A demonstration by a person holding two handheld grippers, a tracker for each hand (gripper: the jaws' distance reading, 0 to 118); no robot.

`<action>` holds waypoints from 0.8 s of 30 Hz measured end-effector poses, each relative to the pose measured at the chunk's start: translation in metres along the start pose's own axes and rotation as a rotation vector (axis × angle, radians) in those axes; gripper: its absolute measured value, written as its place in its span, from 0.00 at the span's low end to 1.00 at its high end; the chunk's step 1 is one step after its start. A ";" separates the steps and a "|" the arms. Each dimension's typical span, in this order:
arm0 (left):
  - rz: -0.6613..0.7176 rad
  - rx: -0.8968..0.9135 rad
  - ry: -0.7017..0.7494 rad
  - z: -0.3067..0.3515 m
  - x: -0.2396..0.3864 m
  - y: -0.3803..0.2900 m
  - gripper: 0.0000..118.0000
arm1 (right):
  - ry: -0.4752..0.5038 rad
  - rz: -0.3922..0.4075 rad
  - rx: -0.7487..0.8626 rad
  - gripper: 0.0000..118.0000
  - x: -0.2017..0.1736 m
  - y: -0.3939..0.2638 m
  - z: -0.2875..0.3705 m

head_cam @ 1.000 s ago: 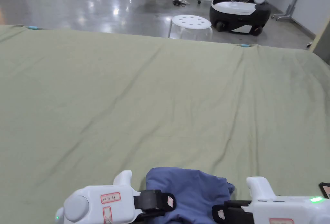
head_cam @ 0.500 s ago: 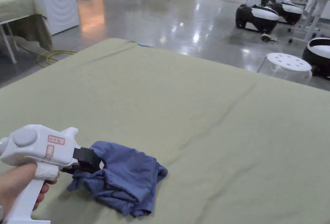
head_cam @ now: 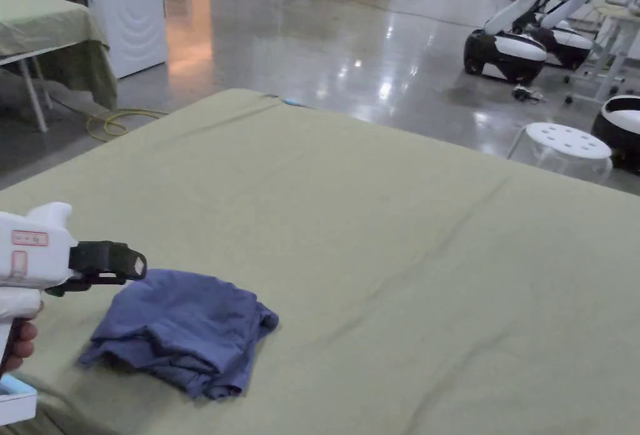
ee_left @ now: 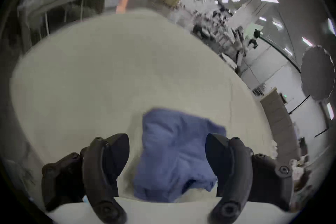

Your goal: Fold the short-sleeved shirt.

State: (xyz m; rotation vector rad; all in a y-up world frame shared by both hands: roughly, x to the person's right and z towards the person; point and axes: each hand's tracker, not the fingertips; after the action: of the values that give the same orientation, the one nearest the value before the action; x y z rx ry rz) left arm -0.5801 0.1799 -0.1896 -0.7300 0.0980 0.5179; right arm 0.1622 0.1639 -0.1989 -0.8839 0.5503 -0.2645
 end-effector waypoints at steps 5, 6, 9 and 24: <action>-0.284 0.285 0.099 0.050 0.111 -0.020 0.63 | -0.194 0.097 0.307 0.13 0.005 0.014 0.062; -0.319 0.349 0.064 0.055 0.144 -0.030 0.52 | -0.262 0.119 0.404 0.12 0.000 0.017 0.079; -0.429 0.478 0.039 0.057 0.224 -0.061 0.12 | -0.318 0.135 0.562 0.03 0.001 0.030 0.106; -0.554 0.595 -0.129 0.061 0.441 -0.160 0.07 | -0.487 0.228 0.773 0.03 -0.007 0.064 0.163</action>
State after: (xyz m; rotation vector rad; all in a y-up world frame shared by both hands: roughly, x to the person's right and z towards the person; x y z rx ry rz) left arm -0.1247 0.3041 -0.1619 -0.1202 -0.0713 -0.0096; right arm 0.2470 0.3131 -0.1639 -0.1123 0.0630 -0.0335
